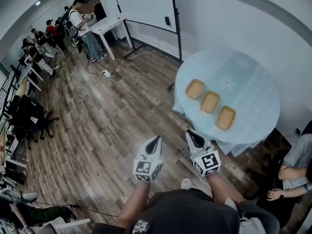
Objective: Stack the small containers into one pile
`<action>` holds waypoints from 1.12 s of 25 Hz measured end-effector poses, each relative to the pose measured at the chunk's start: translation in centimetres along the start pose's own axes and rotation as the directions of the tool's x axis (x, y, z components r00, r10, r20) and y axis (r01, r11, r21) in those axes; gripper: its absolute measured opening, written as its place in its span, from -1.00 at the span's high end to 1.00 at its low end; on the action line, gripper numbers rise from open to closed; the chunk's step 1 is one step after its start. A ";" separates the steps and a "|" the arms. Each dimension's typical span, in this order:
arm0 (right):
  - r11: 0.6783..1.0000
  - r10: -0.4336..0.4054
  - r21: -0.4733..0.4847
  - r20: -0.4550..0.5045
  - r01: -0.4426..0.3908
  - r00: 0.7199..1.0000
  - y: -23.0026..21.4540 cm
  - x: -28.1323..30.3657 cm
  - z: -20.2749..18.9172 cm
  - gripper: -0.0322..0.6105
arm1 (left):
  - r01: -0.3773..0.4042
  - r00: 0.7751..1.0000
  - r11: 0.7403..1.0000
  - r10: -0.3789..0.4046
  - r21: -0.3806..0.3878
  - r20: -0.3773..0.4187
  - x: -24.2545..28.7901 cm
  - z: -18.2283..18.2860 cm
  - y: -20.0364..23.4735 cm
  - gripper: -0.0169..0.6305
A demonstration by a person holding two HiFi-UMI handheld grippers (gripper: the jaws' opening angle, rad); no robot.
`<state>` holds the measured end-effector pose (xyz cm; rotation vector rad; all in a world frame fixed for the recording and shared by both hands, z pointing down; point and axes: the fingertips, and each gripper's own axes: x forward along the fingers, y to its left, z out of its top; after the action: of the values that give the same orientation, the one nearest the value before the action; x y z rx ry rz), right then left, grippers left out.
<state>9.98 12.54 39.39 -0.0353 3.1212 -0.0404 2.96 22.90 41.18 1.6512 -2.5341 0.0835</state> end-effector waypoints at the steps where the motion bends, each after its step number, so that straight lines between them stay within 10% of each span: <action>1: 1.000 -0.001 0.003 -0.004 0.001 1.000 -0.6 0.0 -0.1 0.89 | 0.003 1.000 1.000 -0.003 0.001 -0.001 0.6 0.0 -0.2 0.93; 28: 0.985 -0.170 -0.032 -0.050 0.168 0.984 -4.7 16.7 -1.6 0.89 | 0.237 0.971 0.971 -0.238 -0.012 -0.040 14.0 -0.1 12.4 0.93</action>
<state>-6.66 7.51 40.76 -0.3047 3.1626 -0.0013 -13.97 15.23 43.31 1.9144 -2.2845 0.0856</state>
